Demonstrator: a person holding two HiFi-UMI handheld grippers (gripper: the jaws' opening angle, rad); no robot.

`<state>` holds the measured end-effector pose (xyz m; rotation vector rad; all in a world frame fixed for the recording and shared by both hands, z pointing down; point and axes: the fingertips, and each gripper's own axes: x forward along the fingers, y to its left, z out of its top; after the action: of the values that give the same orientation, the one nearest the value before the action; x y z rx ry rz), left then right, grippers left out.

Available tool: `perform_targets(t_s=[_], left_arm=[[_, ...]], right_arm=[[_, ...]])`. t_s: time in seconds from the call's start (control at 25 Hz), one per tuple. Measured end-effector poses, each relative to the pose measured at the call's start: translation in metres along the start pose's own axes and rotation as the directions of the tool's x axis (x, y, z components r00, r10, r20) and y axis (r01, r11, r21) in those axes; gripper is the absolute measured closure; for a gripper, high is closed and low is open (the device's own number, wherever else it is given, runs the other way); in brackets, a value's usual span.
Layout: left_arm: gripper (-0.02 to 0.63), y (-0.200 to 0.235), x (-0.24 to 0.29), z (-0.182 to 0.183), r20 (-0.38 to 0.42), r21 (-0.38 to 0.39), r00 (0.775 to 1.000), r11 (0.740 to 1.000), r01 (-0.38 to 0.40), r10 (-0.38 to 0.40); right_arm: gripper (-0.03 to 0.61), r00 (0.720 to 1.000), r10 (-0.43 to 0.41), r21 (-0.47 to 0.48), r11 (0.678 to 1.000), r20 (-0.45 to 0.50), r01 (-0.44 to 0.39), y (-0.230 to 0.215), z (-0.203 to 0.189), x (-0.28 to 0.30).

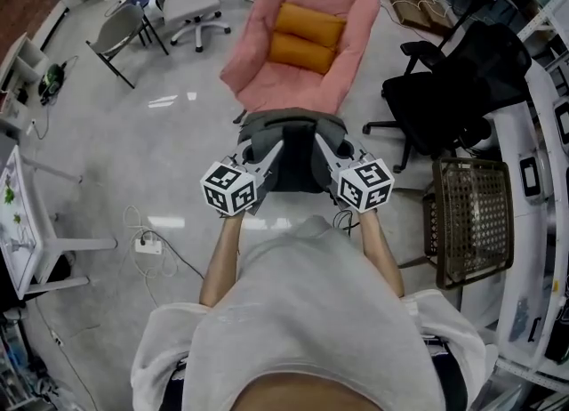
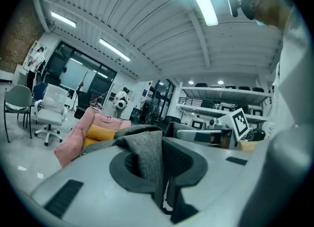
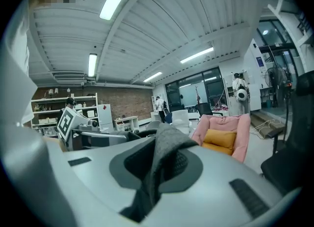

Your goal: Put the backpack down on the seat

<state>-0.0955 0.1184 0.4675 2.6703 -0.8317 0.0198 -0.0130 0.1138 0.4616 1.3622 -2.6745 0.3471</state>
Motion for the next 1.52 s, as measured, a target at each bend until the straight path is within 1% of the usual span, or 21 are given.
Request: perform_targets(t_s=[0.36,0.68,0.88,1.24,1.52], left_arm=[[0.552,0.045,0.041,0.0,-0.032,-0.046,0.999,0.999,-0.018,0.017],[0.552,0.096,0.095,0.017,-0.047,-0.062,0.998,0.997,-0.044,0.041],[0.552,0.13,0.136,0.047,-0.027,-0.053,0.997,0.996,-0.07,0.068],[0.552,0.202,0.216,0.117,0.015,-0.009,0.992,0.992,-0.127,0.127],[0.552,0.251,0.274,0.145,0.021,0.002,0.986,0.987,-0.163,0.163]], right_arm=[[0.551,0.999,0.023,0.013,1.0,-0.037,-0.023,-0.039,-0.004,0.041],[0.551,0.998,0.053,0.038,0.998,-0.039,-0.051,-0.096,0.006,0.092],[0.552,0.996,0.087,0.034,0.996,-0.02,-0.086,-0.139,0.034,0.13],[0.551,0.988,0.155,-0.007,0.988,0.025,-0.155,-0.222,0.101,0.211],[0.551,0.982,0.186,-0.01,0.983,0.027,-0.186,-0.281,0.125,0.263]])
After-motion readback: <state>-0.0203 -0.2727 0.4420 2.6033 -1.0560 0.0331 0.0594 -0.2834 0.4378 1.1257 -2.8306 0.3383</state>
